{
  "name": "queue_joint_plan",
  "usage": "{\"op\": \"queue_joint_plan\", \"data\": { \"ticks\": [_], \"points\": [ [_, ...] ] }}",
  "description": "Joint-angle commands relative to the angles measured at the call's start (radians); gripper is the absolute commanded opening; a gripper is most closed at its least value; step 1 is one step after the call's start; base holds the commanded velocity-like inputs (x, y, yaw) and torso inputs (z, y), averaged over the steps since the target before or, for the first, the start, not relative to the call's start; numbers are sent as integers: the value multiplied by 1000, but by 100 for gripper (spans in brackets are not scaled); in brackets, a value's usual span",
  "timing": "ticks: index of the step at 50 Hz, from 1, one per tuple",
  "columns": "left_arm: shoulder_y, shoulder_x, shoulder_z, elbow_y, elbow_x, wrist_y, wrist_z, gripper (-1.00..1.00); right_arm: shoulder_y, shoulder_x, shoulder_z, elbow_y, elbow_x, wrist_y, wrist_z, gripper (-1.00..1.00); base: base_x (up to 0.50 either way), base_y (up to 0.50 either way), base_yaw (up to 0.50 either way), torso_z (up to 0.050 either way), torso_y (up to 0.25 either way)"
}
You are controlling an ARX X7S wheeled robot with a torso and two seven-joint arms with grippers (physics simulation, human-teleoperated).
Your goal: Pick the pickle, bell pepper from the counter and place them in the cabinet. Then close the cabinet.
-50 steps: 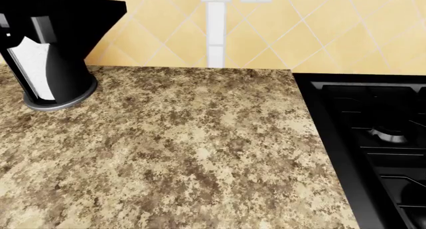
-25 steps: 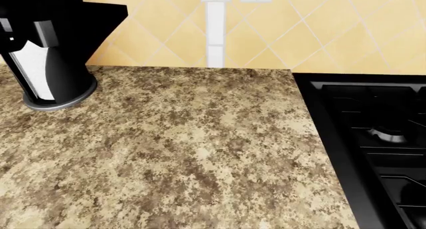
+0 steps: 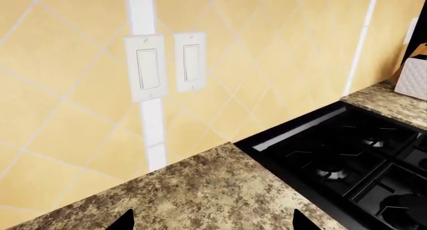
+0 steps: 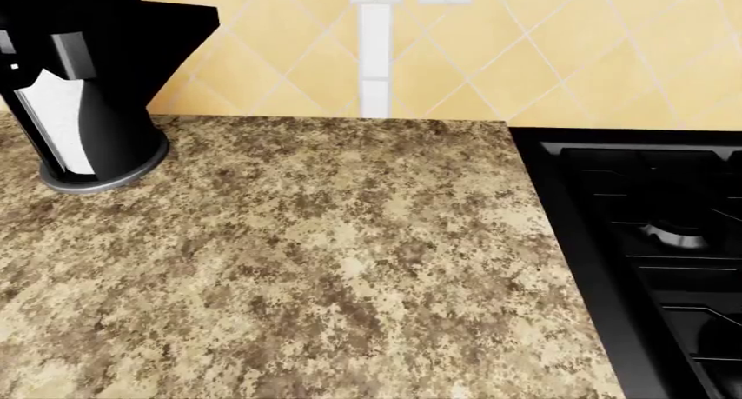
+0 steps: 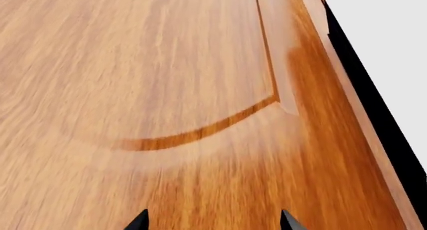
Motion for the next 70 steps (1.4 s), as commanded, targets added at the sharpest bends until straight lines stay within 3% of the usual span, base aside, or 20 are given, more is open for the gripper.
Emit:
{"op": "queue_joint_plan", "data": {
  "ticks": [1,19,44,58,70],
  "points": [
    [-1,0,3,-1,3,1,5,100,-51,-42,-46,115,64,-11,-52,100,11,3,4,0,0],
    [3,-4,3,-1,13,5,17,100,65,-37,-300,247,-37,244,-122,100,4,1,2,1,-8],
    [3,-10,3,4,26,12,25,100,160,-70,-600,350,-342,343,-287,100,4,0,1,0,-10],
    [37,-41,-71,107,74,74,96,100,167,-69,-630,354,-379,342,-311,100,4,0,0,0,-14],
    [38,-43,-82,106,85,88,107,100,174,-65,-628,352,-377,352,-310,100,4,0,1,0,-238]
  ]
}}
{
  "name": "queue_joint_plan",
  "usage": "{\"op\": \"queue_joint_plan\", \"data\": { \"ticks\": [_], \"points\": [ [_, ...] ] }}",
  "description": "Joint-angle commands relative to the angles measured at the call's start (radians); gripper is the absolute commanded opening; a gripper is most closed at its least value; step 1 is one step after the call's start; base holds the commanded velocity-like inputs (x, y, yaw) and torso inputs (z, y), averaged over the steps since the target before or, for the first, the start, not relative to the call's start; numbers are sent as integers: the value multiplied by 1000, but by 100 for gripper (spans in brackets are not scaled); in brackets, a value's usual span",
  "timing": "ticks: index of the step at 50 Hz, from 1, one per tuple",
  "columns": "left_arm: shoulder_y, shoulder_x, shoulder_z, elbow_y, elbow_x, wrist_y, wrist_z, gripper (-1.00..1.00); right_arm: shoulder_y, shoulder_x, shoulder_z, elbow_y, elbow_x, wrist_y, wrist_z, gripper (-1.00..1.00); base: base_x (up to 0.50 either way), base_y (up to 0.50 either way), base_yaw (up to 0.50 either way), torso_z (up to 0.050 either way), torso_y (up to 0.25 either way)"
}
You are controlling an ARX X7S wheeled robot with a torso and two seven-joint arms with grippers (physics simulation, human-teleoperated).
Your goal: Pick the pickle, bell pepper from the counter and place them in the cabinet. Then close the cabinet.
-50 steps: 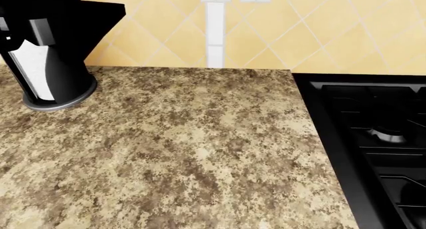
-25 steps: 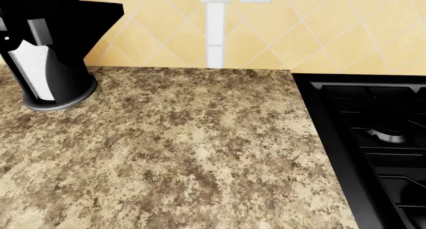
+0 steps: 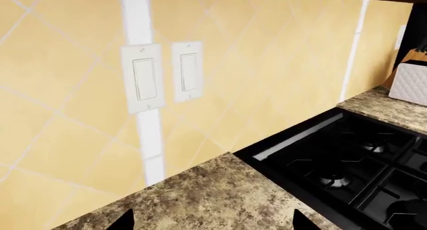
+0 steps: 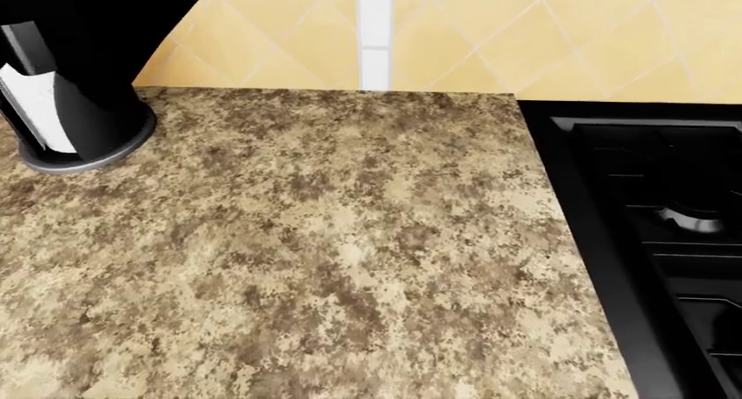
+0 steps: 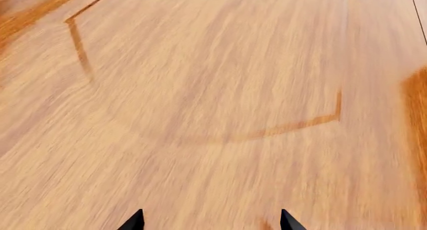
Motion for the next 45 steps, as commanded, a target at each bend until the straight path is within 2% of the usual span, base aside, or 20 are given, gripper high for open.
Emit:
{"op": "queue_joint_plan", "data": {
  "ticks": [1,13,31,37,45],
  "points": [
    [4,-6,-17,16,13,17,16,100,-82,6,-135,64,154,421,-23,100,13,0,0,0,-244],
    [3,-6,-20,15,8,23,15,100,-82,9,-126,66,157,420,-21,100,2,0,0,0,-233],
    [10,-6,-20,-1,-11,36,-2,100,-78,7,-141,58,146,429,-35,100,0,0,0,0,-21],
    [12,-6,-20,2,-4,36,2,100,-40,-10,-191,58,162,526,-54,100,0,0,0,0,-12],
    [17,-10,-21,5,-6,38,4,100,-3,-73,-161,180,313,756,48,100,0,0,0,0,-12]
  ]
}}
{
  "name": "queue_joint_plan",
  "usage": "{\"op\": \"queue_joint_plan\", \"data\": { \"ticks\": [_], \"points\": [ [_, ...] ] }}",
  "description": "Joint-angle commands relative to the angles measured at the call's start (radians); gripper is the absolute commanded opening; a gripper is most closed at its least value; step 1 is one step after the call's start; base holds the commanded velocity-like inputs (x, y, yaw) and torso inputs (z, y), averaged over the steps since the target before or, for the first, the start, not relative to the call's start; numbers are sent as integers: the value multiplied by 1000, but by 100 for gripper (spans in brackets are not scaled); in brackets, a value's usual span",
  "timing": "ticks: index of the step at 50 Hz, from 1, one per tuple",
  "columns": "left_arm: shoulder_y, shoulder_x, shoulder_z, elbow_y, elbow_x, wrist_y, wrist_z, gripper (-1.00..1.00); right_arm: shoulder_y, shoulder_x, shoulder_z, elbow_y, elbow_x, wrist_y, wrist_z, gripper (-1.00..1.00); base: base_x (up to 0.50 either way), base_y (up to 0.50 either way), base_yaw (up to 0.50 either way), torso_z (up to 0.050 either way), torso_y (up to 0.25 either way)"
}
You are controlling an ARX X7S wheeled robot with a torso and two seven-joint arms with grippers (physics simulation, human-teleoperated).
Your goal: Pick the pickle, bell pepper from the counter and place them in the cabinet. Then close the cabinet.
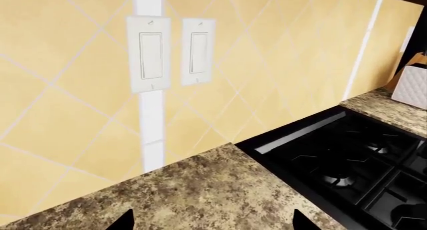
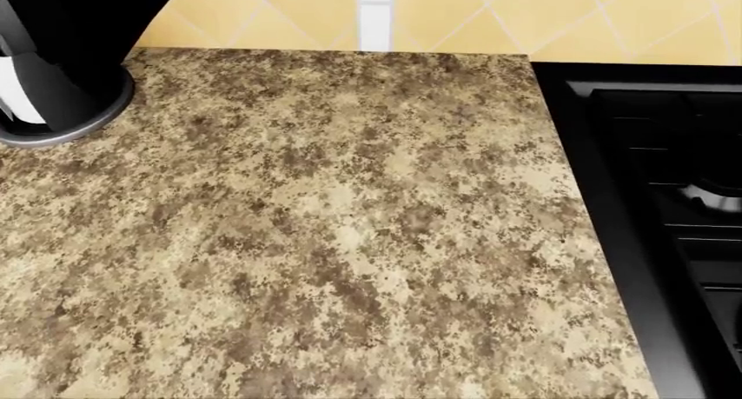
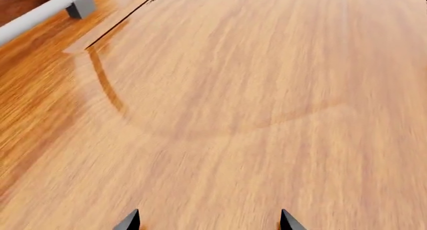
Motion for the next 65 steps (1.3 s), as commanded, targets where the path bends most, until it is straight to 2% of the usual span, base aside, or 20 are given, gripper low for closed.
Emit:
{"op": "queue_joint_plan", "data": {
  "ticks": [1,14,26,32,54,65],
  "points": [
    [5,-4,-1,2,-3,3,0,100,-60,-77,-140,210,330,859,25,100,0,0,0,0,-13],
    [11,-7,-1,3,-5,5,2,100,-67,-87,-132,269,377,907,31,100,0,0,0,0,-13],
    [14,-10,-3,4,-5,8,3,100,-41,-94,-271,257,311,957,-58,100,0,0,0,0,-14],
    [14,-8,-2,-2,-17,9,-2,100,-56,-75,-223,226,329,922,-21,100,0,0,0,0,4],
    [-18,6,6,-5,-14,-6,2,100,-129,57,-68,11,450,862,124,100,1,0,0,0,246],
    [-32,13,9,-7,-10,-13,4,100,-155,90,-65,-34,487,874,125,100,1,0,0,0,250]
  ]
}}
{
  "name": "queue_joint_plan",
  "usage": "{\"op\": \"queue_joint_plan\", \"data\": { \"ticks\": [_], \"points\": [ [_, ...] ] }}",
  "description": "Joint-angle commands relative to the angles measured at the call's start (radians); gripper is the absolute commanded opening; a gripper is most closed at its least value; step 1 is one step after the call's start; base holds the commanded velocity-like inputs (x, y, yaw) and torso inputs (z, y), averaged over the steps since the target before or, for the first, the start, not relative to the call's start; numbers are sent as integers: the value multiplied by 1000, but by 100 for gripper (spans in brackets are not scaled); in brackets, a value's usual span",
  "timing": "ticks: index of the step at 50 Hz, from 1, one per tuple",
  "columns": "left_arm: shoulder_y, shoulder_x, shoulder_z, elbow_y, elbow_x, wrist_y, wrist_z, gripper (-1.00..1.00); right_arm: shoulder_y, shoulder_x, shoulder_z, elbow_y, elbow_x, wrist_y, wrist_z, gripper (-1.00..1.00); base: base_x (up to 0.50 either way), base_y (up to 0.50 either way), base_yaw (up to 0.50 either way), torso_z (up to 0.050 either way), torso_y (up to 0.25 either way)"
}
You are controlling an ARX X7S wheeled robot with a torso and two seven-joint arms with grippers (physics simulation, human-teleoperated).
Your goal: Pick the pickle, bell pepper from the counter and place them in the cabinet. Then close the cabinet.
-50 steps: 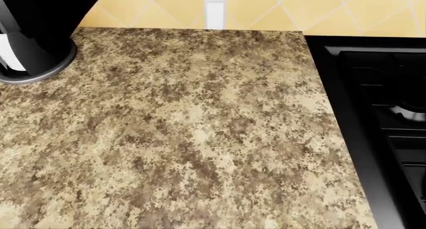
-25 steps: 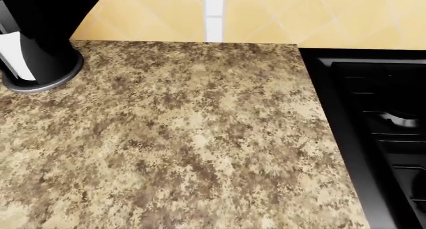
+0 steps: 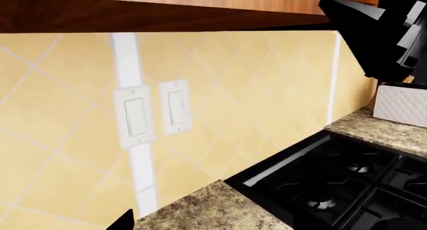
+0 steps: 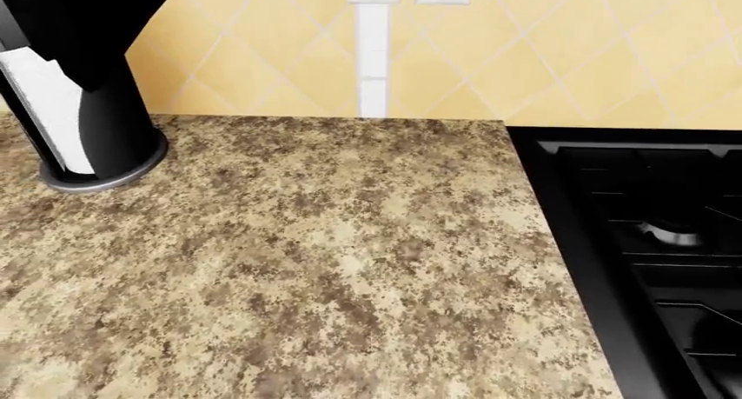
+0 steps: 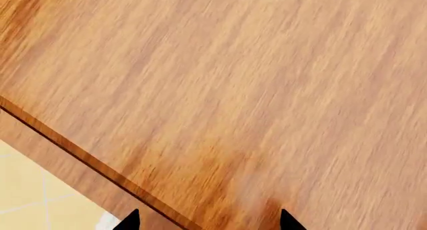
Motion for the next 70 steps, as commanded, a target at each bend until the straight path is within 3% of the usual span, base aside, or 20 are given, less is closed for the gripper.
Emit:
{"op": "queue_joint_plan", "data": {
  "ticks": [1,14,26,37,51,65,70],
  "points": [
    [-10,5,3,-1,3,-5,2,100,-121,59,-90,14,171,118,7,100,0,0,0,0,250],
    [-13,5,3,-2,7,-5,6,100,-140,85,-48,-56,180,56,15,100,0,0,0,0,250],
    [-48,15,10,-18,15,-21,7,100,-249,180,32,-245,271,-26,87,100,-15,-1,0,0,250],
    [-78,26,18,-34,11,-33,0,100,-313,243,57,-339,290,-66,92,100,-481,75,0,0,221],
    [-128,33,57,-20,27,-113,20,100,-407,325,108,-439,271,-156,126,100,-506,181,0,0,8],
    [-192,70,148,-92,234,-239,141,100,-641,429,134,-502,123,-332,115,100,-411,206,0,0,0],
    [-192,83,195,-100,372,-239,240,100,-715,454,130,-503,85,-381,105,100,-78,115,0,0,0]
  ]
}}
